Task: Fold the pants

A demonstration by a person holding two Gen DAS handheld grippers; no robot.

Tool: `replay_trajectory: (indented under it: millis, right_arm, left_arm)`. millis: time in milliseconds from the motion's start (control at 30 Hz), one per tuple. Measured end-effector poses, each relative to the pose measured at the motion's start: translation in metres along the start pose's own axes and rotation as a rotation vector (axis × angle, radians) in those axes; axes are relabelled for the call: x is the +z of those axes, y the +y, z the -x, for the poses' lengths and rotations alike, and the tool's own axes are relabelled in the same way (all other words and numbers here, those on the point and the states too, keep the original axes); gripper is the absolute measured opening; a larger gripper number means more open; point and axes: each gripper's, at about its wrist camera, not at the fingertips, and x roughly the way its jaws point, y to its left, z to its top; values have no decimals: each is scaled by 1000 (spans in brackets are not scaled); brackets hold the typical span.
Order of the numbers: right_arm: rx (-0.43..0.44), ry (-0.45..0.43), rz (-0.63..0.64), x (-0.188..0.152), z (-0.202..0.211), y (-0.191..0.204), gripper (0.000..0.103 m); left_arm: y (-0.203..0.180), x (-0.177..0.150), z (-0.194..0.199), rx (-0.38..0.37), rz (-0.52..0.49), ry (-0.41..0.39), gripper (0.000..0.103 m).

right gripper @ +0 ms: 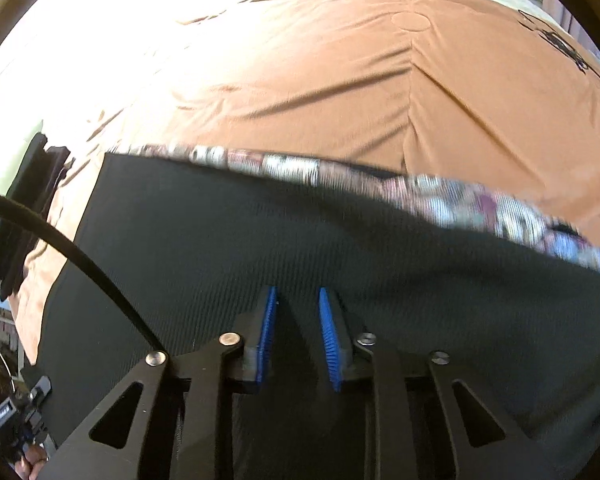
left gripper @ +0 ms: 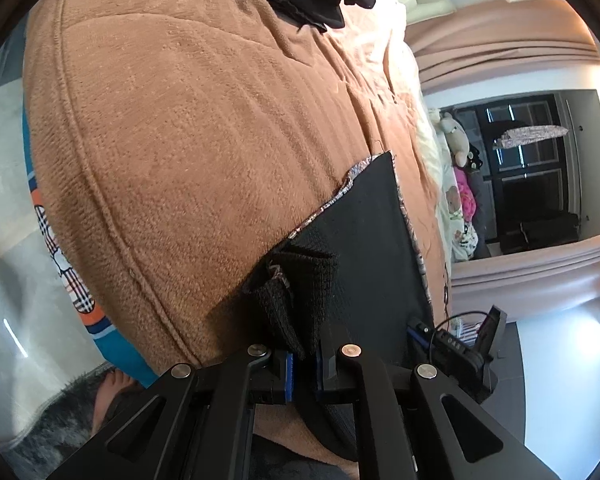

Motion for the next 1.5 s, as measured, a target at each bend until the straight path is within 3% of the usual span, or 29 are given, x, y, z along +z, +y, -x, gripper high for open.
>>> replay_trajectory:
  millis: [267,567,667,733,900,1200,1500]
  right_arm:
    - [3,3,-23,30,-23,-11,11]
    - [-12,-14,-10,51,-39,-7,10]
    - [-34,-17,24,55,-30,-4,10]
    - [-12,-4,-19,56,-27,-4,11]
    - [40,-19,-18,38,9,-3,11]
    - [156,-49,-18,-14,69,4,14]
    - [220,-48,-25,-72,83,9,14]
  left_arm:
    - [-3,1,-3,6,11,0,9]
    - [0,1,-3,-10,22,-6,10]
    - [3,1,-4,-23,34,-11,10]
    - [3,0,-3,-19,35,-13,10]
    - [-3,-3,5,-5,0,-27,6]
    - [-32,-3,24,-79,-61,-44,5]
    - [-79,-1,34,-135,-159,-51,5]
